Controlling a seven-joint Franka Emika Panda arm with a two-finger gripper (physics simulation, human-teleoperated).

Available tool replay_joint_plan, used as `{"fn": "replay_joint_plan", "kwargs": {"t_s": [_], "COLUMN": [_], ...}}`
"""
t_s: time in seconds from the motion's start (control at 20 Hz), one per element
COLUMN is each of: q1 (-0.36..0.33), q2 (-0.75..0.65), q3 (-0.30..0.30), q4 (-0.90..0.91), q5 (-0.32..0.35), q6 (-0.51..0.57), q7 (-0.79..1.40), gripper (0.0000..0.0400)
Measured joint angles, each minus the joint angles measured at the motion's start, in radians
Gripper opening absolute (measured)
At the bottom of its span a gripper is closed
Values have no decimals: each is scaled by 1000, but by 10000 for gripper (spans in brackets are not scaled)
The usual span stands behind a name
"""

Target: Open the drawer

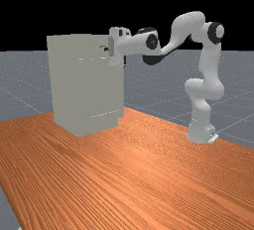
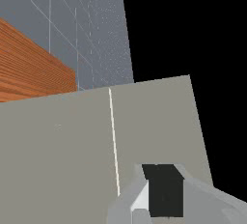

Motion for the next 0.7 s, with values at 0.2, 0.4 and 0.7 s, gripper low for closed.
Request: {"fn": "replay_joint_plan", "kwargs": {"t_s": [0.2,0.4,0.7], "q1": [-6,-14,-24], "q2": [-34,-90,-89], "q3": [6,3,17], "q4": [-11,-36,-70], "q5": [-8,-27,-22], "q6": [-31,-27,-116], "q7": [-130,-135,-176], "gripper": [0,0,380]}}
